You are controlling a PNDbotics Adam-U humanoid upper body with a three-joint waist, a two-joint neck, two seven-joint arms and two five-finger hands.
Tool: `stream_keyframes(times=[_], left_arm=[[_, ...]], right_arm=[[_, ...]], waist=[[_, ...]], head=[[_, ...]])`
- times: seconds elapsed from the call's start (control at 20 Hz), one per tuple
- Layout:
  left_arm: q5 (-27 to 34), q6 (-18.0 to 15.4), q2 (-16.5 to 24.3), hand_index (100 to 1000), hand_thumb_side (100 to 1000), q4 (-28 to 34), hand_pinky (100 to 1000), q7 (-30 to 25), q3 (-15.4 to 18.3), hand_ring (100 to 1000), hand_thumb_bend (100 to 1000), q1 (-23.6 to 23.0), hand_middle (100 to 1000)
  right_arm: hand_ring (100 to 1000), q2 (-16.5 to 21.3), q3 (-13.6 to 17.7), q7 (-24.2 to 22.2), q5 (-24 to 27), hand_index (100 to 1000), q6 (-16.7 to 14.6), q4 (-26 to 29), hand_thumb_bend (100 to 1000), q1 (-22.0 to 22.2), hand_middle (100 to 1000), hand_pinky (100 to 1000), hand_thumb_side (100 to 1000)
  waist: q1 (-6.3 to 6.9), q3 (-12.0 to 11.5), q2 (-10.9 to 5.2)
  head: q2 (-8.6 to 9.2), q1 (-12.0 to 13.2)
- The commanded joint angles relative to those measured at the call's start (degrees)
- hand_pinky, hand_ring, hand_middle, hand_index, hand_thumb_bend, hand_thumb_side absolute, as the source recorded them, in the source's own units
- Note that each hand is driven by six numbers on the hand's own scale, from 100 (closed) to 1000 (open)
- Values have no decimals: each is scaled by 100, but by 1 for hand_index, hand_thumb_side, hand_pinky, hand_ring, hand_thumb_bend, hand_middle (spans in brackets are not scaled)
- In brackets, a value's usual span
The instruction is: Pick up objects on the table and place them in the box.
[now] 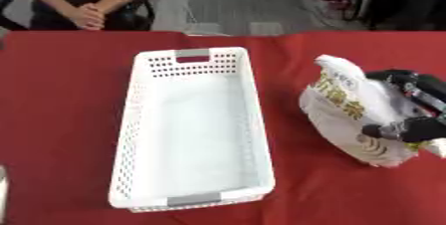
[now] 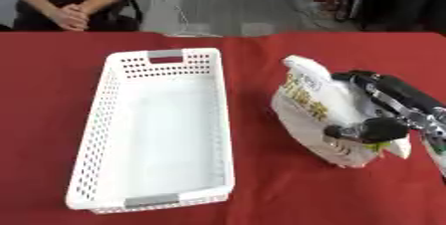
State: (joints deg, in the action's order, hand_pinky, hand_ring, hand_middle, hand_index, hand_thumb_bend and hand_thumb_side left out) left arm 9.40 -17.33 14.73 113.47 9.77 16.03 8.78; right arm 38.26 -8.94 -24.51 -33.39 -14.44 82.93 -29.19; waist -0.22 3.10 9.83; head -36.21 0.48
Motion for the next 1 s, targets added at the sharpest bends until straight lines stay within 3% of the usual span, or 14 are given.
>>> stream_keyframes(times=[0.05, 0.3, 0.4, 0.5, 0.65, 0.7, 0.75, 0.85, 0.9, 0.95, 1.0], left_arm=[[2, -6, 105, 692, 961, 113, 771, -8, -13, 767, 289, 28, 718], [7, -6, 105, 692, 961, 113, 771, -10, -12, 767, 289, 29, 718], [7, -4, 102, 691, 962, 113, 771, -13, -13, 767, 288, 26, 718], [6, -3, 100, 692, 961, 113, 771, -12, -10, 767, 289, 24, 718], [7, -4, 98, 691, 962, 113, 771, -8, -7, 767, 289, 22, 718], [7, -3, 97, 692, 962, 113, 771, -8, -7, 767, 289, 21, 718], [7, -3, 96, 691, 962, 113, 771, -8, -7, 767, 288, 20, 718], [7, -2, 95, 691, 963, 113, 771, -7, -4, 767, 288, 18, 718], [7, -2, 95, 691, 963, 113, 771, -6, -4, 767, 288, 18, 718], [7, -2, 95, 691, 963, 113, 771, -5, -3, 767, 288, 18, 718], [7, -2, 95, 691, 963, 113, 771, -5, -3, 767, 288, 18, 718]], right_arm=[[778, 192, -52, -127, 24, 959, -33, 32, 692, -99, 834, 534, 652], [710, 175, -88, -212, -12, 931, -42, 47, 650, -109, 785, 397, 540], [624, 168, -89, -236, -74, 909, -10, 55, 575, -112, 736, 223, 452], [556, 163, -86, -243, -144, 878, 25, 67, 507, -111, 679, 103, 382], [440, 159, -61, -177, -287, 762, 77, 104, 226, -111, 535, 100, 305], [446, 156, -55, -122, -331, 773, 91, 117, 249, -107, 546, 100, 310], [349, 152, -36, -38, -366, 657, 106, 133, 100, -106, 427, 100, 262], [301, 148, -8, 166, -419, 543, 134, 151, 100, -91, 348, 100, 240], [301, 147, -6, 255, -441, 543, 142, 150, 100, -82, 348, 100, 240], [243, 146, -2, 330, -458, 475, 151, 141, 100, -74, 278, 100, 229], [257, 145, 1, 394, -470, 488, 158, 130, 100, -66, 294, 100, 232]], waist=[[-9, -6, -90], [-10, -12, -93], [-12, -15, -94], [-12, -17, -94], [-12, -16, -93], [-12, -16, -93], [-12, -13, -93], [-11, -10, -94], [-11, -10, -93], [-11, -9, -93], [-11, -8, -93]], head=[[27, 18], [27, 20], [29, 20], [31, 22], [34, 22], [35, 21], [35, 23], [37, 26], [37, 25], [40, 25], [42, 25]])
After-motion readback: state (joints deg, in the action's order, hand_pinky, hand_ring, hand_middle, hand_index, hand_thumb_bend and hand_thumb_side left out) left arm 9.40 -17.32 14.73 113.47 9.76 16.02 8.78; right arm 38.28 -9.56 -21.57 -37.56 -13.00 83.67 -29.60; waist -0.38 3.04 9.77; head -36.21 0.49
